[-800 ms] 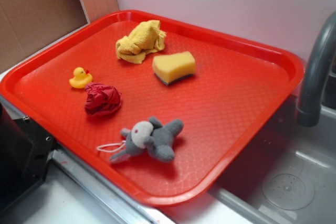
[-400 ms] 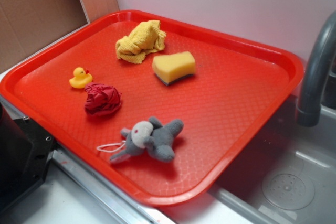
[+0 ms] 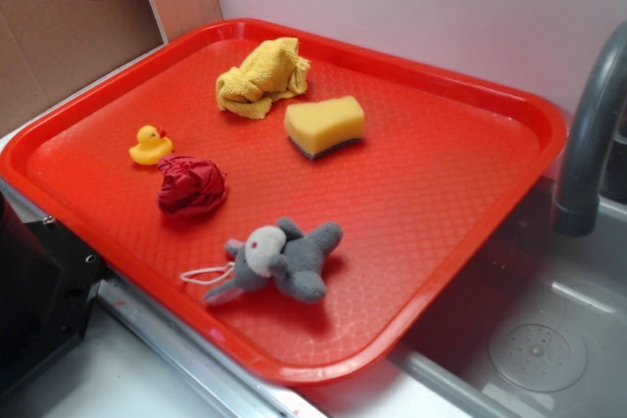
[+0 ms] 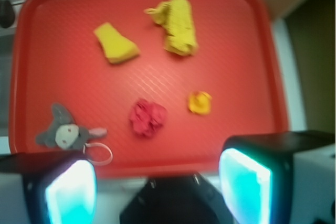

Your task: Grab the yellow cloth.

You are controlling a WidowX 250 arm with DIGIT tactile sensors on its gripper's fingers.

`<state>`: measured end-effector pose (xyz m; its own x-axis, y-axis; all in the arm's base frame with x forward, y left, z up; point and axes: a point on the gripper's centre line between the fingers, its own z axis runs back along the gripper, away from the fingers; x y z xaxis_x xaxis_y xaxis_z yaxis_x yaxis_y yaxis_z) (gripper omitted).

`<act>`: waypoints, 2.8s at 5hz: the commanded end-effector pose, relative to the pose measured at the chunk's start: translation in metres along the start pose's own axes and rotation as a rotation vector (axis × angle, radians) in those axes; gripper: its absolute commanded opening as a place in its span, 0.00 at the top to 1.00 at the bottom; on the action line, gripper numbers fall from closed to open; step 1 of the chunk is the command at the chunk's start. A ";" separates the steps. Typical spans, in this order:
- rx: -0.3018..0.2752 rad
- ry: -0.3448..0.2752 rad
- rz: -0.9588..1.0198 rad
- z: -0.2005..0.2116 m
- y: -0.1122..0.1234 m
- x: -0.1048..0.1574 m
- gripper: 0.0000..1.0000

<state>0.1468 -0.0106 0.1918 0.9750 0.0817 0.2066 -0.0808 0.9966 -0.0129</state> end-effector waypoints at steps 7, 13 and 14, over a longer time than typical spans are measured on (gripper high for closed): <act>-0.020 -0.118 -0.115 -0.180 0.040 0.113 0.00; 0.040 0.126 -0.004 -0.050 0.013 0.074 1.00; -0.048 0.173 -0.032 -0.018 0.004 0.051 1.00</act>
<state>0.1891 -0.0024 0.1675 0.9976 0.0658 -0.0231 -0.0669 0.9964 -0.0526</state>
